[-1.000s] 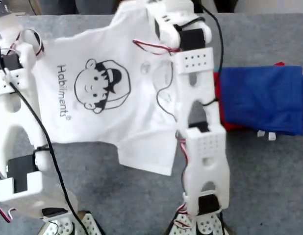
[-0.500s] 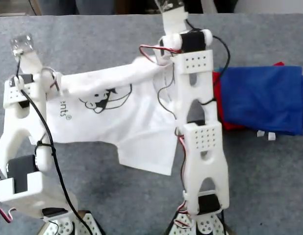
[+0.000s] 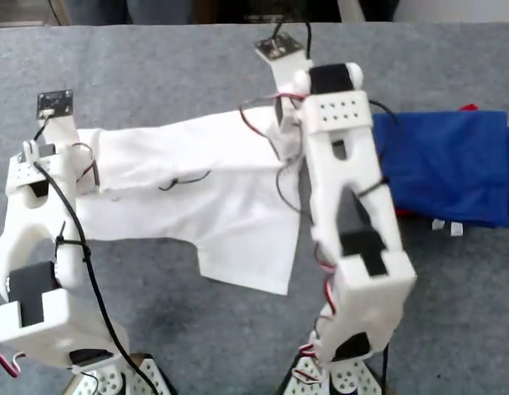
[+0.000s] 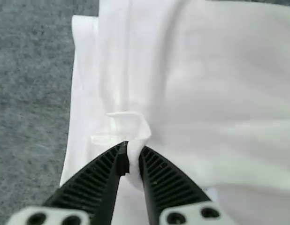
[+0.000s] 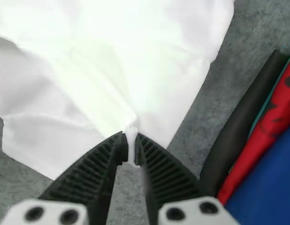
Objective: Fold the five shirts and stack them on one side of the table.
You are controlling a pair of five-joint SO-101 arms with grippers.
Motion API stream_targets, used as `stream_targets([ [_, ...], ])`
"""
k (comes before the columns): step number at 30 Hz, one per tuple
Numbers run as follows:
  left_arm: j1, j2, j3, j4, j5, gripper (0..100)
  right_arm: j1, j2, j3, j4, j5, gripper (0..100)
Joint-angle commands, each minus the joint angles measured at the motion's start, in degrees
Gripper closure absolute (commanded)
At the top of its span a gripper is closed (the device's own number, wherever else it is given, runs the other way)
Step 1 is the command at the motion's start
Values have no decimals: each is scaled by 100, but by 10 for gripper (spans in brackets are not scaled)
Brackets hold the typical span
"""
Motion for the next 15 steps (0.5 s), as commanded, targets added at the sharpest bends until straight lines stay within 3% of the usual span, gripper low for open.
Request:
stream_targets([
  [1, -84, -105, 4, 26, -114, 971, 88, -1077, 1191, -457, 141, 985],
  [15, -488, -105, 40, 273, -923, 971, 70, -3284, 5112, -1925, 237, 985],
])
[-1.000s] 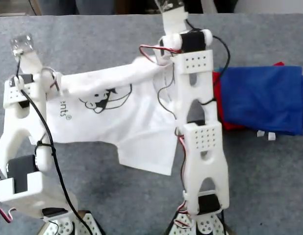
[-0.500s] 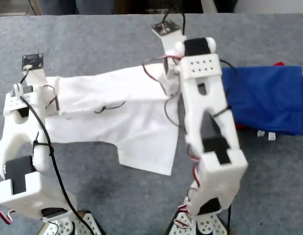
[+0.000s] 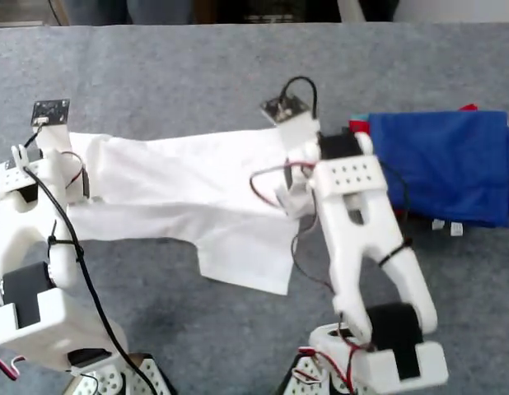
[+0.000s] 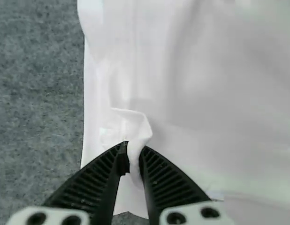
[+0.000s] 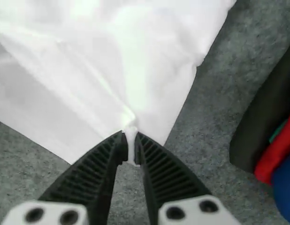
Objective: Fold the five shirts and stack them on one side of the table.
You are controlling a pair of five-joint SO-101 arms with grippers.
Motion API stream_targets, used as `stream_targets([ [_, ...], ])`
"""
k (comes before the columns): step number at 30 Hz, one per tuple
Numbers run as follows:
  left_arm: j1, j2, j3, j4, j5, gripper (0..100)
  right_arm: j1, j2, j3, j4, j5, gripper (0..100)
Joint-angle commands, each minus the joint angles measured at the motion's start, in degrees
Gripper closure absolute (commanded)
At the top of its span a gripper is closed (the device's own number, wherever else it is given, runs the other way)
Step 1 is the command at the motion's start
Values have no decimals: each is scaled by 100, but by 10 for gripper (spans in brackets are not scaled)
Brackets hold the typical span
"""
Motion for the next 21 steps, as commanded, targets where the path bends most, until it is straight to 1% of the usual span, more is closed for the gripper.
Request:
stream_targets([
  [1, -101, -105, -22, 62, -176, 971, 53, -585, 567, -273, 53, 985],
  [4, -66, -114, -110, 378, -237, 971, 53, -857, 954, -360, 211, 985],
  [9, -66, -114, -426, 782, -273, 971, 62, -1235, 1288, -352, 246, 985],
  [11, -136, -114, -514, 914, -396, 971, 53, -1385, 1411, -343, 246, 985],
  [15, -268, -114, -796, 976, -457, 971, 79, -1596, 1437, -501, 185, 985],
  [17, -259, -229, -1253, 985, -220, 971, 167, -1692, 1174, -651, -35, 985],
  [21, -259, -826, -2413, 1134, 774, 971, 343, -2018, 119, -668, -756, 985],
])
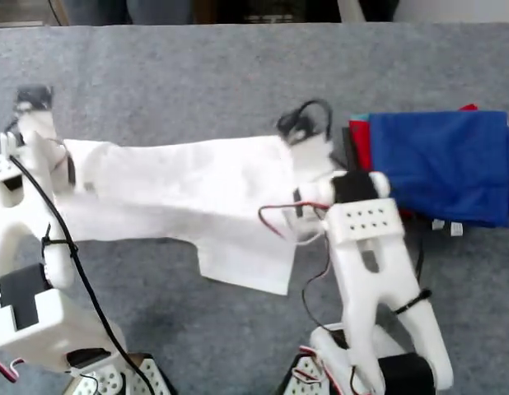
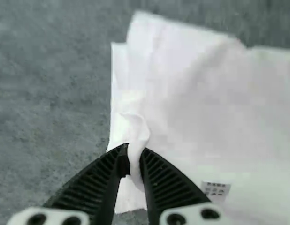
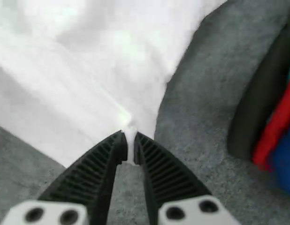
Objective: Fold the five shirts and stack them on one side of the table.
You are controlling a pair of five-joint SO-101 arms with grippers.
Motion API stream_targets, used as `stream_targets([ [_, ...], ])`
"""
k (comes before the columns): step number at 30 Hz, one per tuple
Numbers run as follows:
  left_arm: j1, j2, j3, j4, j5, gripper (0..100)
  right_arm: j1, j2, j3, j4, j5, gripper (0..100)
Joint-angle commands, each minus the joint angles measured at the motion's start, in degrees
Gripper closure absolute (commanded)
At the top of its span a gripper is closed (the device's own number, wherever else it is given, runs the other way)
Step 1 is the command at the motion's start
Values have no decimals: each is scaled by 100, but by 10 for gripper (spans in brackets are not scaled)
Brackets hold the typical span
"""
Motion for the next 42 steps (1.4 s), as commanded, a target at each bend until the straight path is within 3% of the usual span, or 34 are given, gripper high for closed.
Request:
stream_targets([
  [1, -75, -826, -1244, 202, 756, 971, 176, -435, -1174, -97, -554, 985],
  [7, 330, -2163, -2237, 1020, 1037, 971, 211, -813, -3213, -114, -1257, 985],
  [12, 347, -3543, -2554, 1433, 1037, 971, 818, -848, -5015, -114, -1776, 985],
  [17, 330, -4967, -2545, 1459, 1037, 971, 1336, -840, -6580, -114, -1837, 985],
  [25, 330, -6769, -2589, 2277, 993, 971, 1363, -831, -8585, -123, -1802, 985],
  [29, 251, -7323, -2598, 2602, 993, 971, 1363, -822, -8884, -396, -1802, 985],
  [34, -259, -7534, -1675, 3007, 1037, 971, 774, -523, -7442, -571, -1758, 985],
  [38, -286, -7516, 154, 1829, 1037, 971, 88, -22, -5763, -1231, -1073, 985],
  [42, -259, -7481, 2668, -1002, 1011, 970, -290, 760, -4286, -2927, -932, 985],
])
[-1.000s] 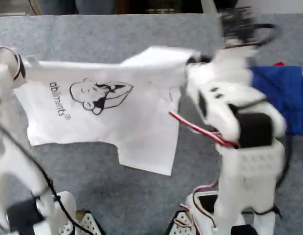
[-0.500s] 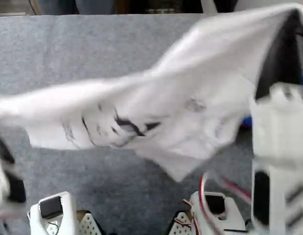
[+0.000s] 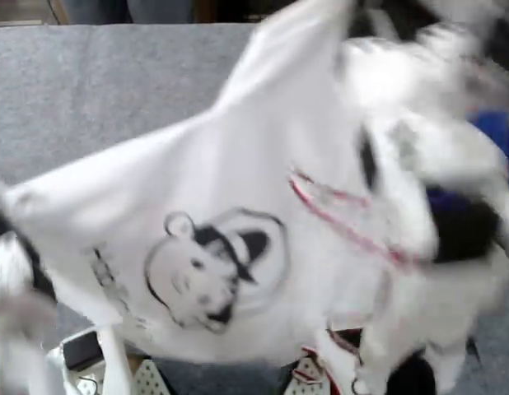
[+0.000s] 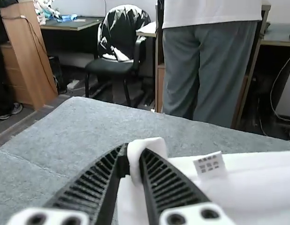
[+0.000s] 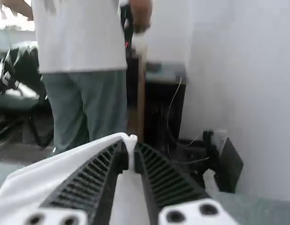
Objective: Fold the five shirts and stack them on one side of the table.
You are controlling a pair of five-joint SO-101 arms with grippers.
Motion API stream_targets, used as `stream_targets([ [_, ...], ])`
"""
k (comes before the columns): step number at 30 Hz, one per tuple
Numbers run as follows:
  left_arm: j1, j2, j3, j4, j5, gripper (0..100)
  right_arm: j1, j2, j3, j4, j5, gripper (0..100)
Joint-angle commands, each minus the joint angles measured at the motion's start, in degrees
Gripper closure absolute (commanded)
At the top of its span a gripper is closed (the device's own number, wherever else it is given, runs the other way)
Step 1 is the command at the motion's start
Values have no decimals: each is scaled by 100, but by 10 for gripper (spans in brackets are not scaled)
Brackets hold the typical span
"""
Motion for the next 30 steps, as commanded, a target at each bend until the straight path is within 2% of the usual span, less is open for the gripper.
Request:
stream_targets([
  [1, 66, 114, 2571, -3121, 0, 966, -308, 725, 1095, -1653, 105, 985],
  [4, 365, 703, 3996, -5679, -431, 942, -343, 1701, 1174, -2840, 97, 985],
  [5, 453, 1055, 4136, -6171, -563, 945, -343, 2062, 1051, -3112, 97, 985],
  [7, 541, 1899, 3837, -6470, -642, 965, -343, 2712, 541, -3288, 97, 985],
  [10, 426, 3288, 2624, -6189, -607, 970, -343, 3459, -567, -2831, 97, 985],
  [13, 391, 4422, 1270, -5635, -273, 970, -369, 3996, -1754, -1987, 97, 985],
  [18, 426, 5512, -295, -4484, -123, 970, -352, 4681, -3169, -782, 123, 985],
  [23, 426, 5582, -277, -3719, -149, 970, -360, 4857, -3934, 1196, 246, 985],
  [30, 435, 5582, 154, -2462, -158, 970, -343, 4884, -4497, 3763, 1266, 985],
])
